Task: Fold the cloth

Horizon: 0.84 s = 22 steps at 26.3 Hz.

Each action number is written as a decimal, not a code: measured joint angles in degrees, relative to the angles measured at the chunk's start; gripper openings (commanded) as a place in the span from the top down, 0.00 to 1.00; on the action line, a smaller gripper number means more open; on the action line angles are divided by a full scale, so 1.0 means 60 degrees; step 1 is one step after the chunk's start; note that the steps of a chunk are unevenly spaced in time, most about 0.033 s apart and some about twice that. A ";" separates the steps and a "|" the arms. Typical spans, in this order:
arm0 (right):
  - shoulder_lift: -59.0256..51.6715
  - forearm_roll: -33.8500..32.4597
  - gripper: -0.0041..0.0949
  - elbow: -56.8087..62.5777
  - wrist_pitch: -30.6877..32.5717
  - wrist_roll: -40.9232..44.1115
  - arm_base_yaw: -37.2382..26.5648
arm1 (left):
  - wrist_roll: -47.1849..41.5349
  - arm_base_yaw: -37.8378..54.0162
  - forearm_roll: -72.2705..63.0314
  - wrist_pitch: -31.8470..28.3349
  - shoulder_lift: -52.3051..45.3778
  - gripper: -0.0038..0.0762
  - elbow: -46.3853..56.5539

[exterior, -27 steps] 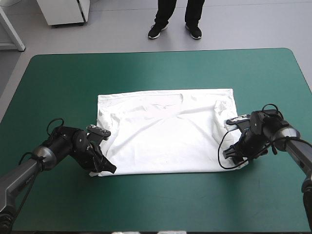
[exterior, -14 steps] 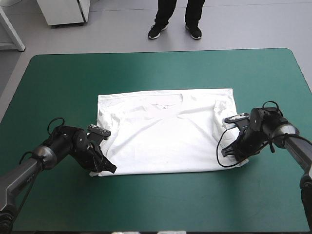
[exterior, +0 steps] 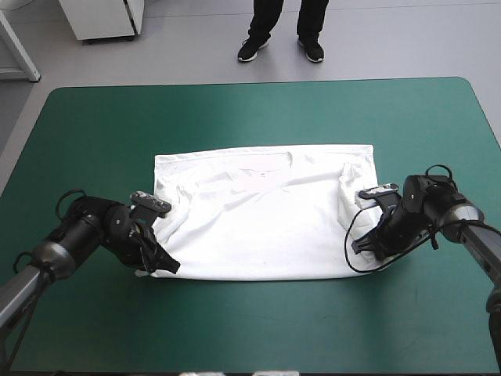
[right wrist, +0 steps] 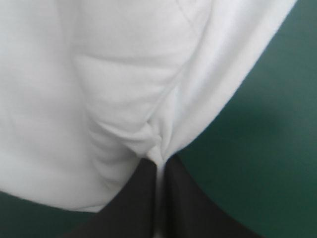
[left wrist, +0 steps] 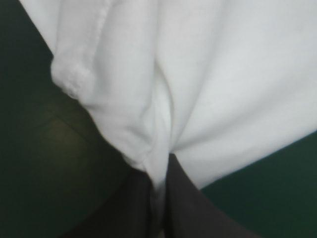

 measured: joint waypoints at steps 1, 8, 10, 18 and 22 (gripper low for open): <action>-0.0173 0.0000 0.97 -0.0090 0.0077 0.0037 0.0005 | 0.0000 0.0000 0.0000 0.0037 -0.0182 0.96 -0.0150; -0.1183 -0.0018 0.97 -0.1445 0.1028 0.0305 0.0018 | 0.0000 0.0000 0.0210 0.0798 -0.0780 0.96 -0.1393; -0.1322 -0.0027 0.97 -0.1869 0.1379 0.0346 0.0018 | 0.0000 0.0000 0.0296 0.1056 -0.0780 0.96 -0.1683; -0.1683 -0.0037 0.97 -0.3019 0.2115 0.0512 0.0018 | -0.0006 0.0000 0.0547 0.1658 -0.0780 0.96 -0.2741; -0.1683 -0.0049 0.97 -0.3472 0.2039 0.0519 0.0018 | -0.0259 0.0000 0.0967 0.1607 -0.0780 0.96 -0.3166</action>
